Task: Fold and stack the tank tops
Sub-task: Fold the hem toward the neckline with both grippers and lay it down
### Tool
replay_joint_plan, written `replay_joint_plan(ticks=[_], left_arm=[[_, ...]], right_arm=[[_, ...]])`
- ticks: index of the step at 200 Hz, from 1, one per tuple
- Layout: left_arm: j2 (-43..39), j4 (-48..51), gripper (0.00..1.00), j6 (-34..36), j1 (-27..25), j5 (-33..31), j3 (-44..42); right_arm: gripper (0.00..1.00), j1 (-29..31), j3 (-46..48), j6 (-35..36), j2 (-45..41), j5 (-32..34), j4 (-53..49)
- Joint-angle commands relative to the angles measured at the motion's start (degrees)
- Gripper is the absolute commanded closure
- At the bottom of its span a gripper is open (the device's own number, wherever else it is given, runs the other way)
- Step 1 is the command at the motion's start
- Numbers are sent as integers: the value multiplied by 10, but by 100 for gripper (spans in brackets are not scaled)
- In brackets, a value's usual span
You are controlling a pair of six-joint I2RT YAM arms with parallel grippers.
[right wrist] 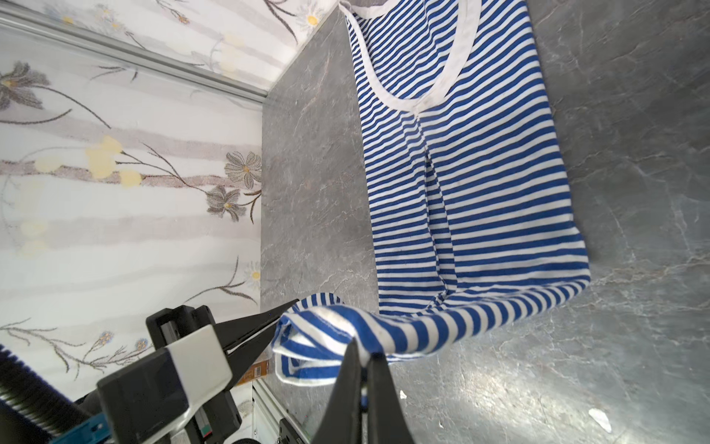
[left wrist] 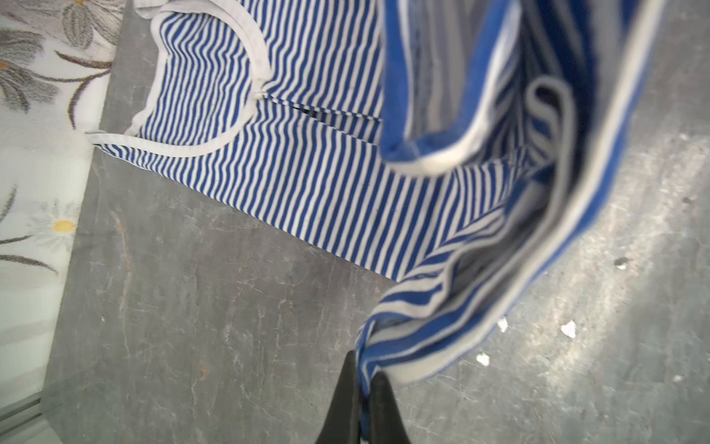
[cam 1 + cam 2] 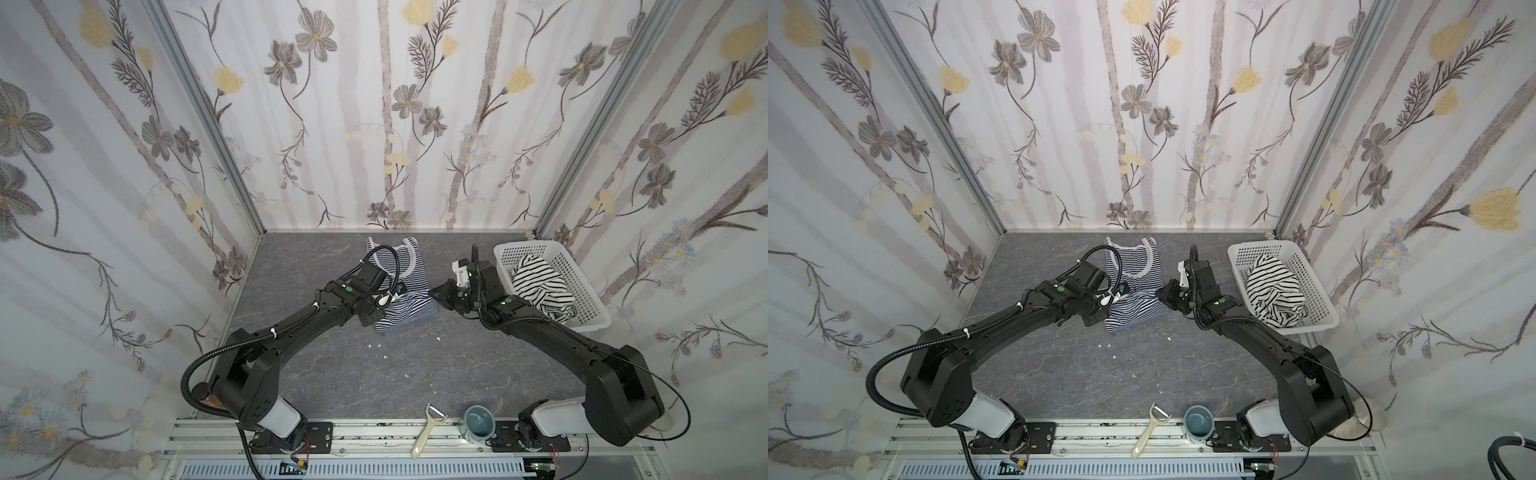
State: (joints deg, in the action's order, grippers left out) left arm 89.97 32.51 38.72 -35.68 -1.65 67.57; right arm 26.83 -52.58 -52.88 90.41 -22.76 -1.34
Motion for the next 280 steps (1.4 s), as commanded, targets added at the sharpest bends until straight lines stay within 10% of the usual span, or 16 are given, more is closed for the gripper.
replay_joint_plan(ticks=[1,207,243,280], left_arm=[[31,-4,100,27,16,-2,37],[300,-43,92,32,81,-1,230],[316,-59,71,8,89,-19,248],[263,-100,61,-85,112,35,205]], right_arm=[[99,-12,-29,14,37,-26,5],[95,-95,-249,57,351,-120,-5],[56,-105,-279,60,374,-135,-10],[53,-98,-248,96,324,-114,-24]])
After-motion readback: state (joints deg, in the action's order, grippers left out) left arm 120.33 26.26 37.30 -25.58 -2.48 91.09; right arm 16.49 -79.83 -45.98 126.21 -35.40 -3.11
